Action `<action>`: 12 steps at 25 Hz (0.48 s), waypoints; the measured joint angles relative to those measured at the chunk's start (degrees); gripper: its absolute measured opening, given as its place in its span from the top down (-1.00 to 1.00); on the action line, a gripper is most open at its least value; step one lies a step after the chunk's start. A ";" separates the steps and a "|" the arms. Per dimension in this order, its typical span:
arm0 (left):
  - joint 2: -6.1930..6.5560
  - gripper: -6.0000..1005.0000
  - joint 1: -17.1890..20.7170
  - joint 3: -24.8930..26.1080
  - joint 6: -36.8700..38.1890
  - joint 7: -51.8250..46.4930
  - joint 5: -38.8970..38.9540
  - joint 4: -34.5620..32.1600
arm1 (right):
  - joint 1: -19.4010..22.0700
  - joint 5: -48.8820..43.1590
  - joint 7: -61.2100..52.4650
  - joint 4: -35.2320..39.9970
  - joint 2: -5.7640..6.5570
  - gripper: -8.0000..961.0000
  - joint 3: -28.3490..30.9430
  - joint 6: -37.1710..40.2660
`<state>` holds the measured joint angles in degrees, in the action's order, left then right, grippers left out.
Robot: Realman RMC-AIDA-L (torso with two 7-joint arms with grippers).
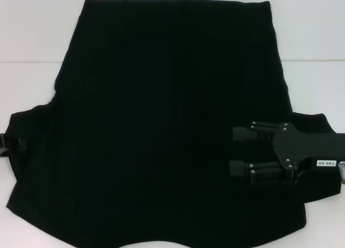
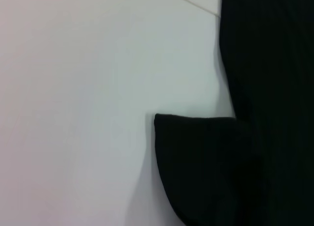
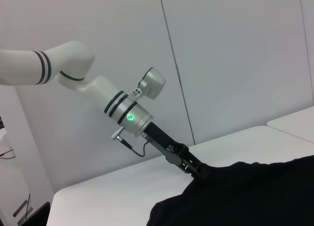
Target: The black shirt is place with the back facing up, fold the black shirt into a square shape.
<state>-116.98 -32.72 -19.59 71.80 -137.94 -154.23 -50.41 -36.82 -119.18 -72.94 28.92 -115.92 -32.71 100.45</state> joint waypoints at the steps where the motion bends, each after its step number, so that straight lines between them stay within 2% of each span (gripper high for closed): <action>1: 0.00 -0.06 -0.02 -0.01 -0.12 0.00 0.03 0.00 | 0.00 0.00 0.00 0.00 0.00 -0.87 0.02 0.00; 12: 0.00 0.40 -0.13 -0.02 -1.90 0.04 0.34 0.03 | 0.00 0.00 0.00 0.00 0.00 -0.87 0.09 -0.13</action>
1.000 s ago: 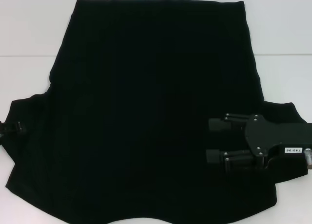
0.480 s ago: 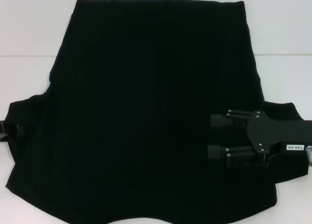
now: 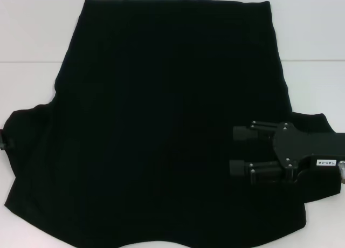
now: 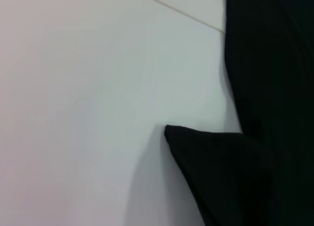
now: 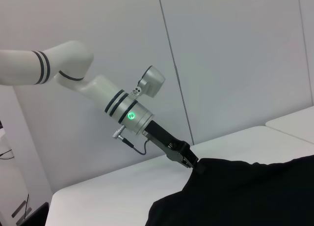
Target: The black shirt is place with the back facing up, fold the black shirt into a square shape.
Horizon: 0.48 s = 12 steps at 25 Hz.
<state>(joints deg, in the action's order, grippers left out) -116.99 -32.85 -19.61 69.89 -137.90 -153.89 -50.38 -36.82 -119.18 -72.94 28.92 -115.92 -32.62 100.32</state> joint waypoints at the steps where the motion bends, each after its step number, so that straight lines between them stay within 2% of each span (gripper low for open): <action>1: 0.00 0.48 0.00 0.00 -0.44 0.03 0.02 0.02 | 0.00 0.00 0.00 0.00 0.00 -0.87 0.01 -0.01; 6: -0.06 0.87 0.13 0.01 -1.31 0.53 0.39 0.03 | 0.00 0.06 0.00 0.00 -0.11 -0.87 0.73 -0.04; 12: -0.17 0.93 0.42 0.11 -4.06 1.32 0.73 0.05 | 0.00 0.33 0.08 0.00 -0.51 -0.87 2.44 -0.10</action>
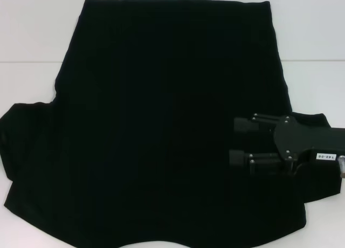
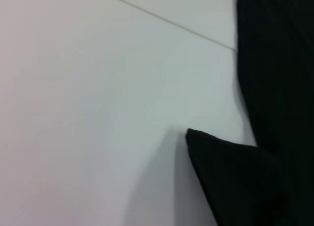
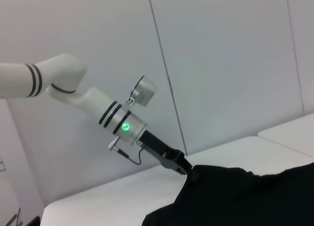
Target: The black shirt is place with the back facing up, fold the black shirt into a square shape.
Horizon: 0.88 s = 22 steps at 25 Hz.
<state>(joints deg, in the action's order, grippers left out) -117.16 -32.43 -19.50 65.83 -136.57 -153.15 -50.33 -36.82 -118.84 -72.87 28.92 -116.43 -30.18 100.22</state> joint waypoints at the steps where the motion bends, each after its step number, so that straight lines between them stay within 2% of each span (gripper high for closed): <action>1: -0.04 0.93 0.04 0.01 -0.84 0.14 0.05 0.07 | 0.01 0.11 0.01 0.00 -0.07 -0.87 0.31 -0.02; 12: 0.68 0.89 -1.56 -0.11 -7.67 2.53 -0.13 3.71 | 0.04 0.35 0.01 -0.09 -1.25 -0.87 1.50 -0.03; 22: 1.32 0.85 -3.35 -0.10 -10.68 3.19 0.01 4.60 | 0.04 0.37 0.01 -0.11 -1.76 -0.87 1.89 -0.10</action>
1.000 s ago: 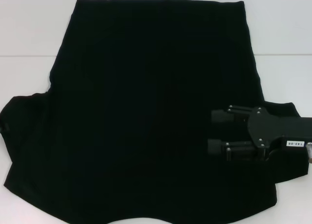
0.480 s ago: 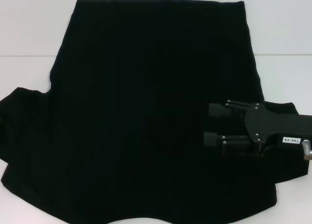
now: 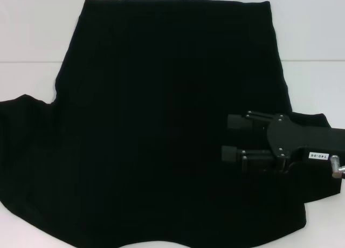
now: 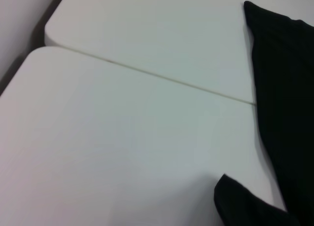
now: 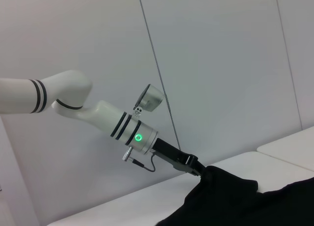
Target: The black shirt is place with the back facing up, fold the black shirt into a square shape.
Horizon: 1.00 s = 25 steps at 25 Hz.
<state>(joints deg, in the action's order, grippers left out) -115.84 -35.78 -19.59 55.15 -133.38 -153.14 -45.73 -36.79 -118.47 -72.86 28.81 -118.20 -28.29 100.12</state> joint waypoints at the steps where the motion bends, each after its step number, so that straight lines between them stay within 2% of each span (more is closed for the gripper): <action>1: 0.00 0.85 -0.12 0.00 -0.27 0.15 0.01 0.05 | 0.01 0.00 0.00 -0.02 -0.03 -0.87 0.00 -0.01; 13: 0.09 0.81 -1.12 -0.19 -1.50 1.24 0.56 1.44 | -0.17 0.00 -0.51 -0.07 -0.22 -0.87 -0.01 0.00; 18: 0.36 0.79 -1.17 -0.19 2.06 1.28 2.57 0.94 | -0.37 0.00 -0.53 -0.07 -0.20 -0.87 -0.01 -0.01; 25: 0.72 0.77 -1.73 -0.14 11.25 4.41 6.62 -1.32 | -0.48 0.00 -0.76 -0.07 -0.18 -0.87 -0.01 0.14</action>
<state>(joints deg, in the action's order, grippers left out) -115.12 -37.51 -19.74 66.40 -128.98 -146.52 -47.05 -37.26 -118.48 -73.62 28.74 -118.38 -28.30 100.25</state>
